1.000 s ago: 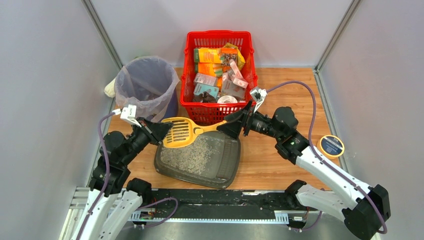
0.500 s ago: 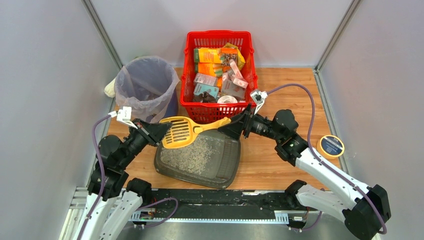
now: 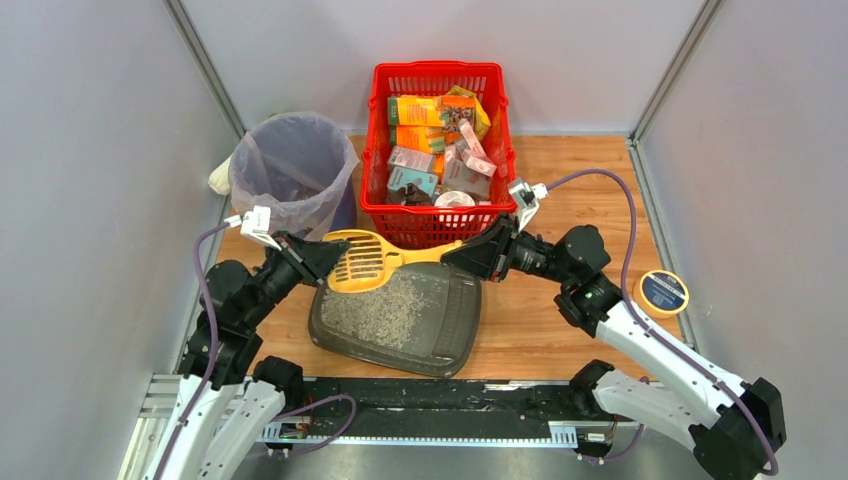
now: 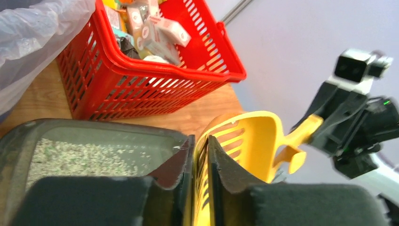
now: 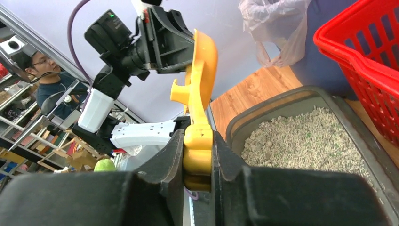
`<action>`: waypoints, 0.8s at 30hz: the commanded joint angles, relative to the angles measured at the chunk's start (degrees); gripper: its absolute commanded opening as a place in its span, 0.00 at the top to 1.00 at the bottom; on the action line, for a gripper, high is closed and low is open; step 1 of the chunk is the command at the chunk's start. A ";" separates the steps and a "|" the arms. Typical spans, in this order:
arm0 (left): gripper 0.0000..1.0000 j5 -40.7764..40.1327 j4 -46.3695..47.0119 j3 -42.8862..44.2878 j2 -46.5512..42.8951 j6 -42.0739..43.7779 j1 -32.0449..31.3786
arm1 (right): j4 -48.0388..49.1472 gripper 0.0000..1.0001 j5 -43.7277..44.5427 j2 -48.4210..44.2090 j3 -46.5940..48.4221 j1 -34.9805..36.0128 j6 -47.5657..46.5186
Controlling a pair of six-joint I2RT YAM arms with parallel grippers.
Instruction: Clean the litter box
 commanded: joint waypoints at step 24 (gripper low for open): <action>0.40 -15.18 -45.97 7.33 11.53 17.97 -0.31 | -49.03 1.00 -2.71 2.18 21.81 -6.37 -22.72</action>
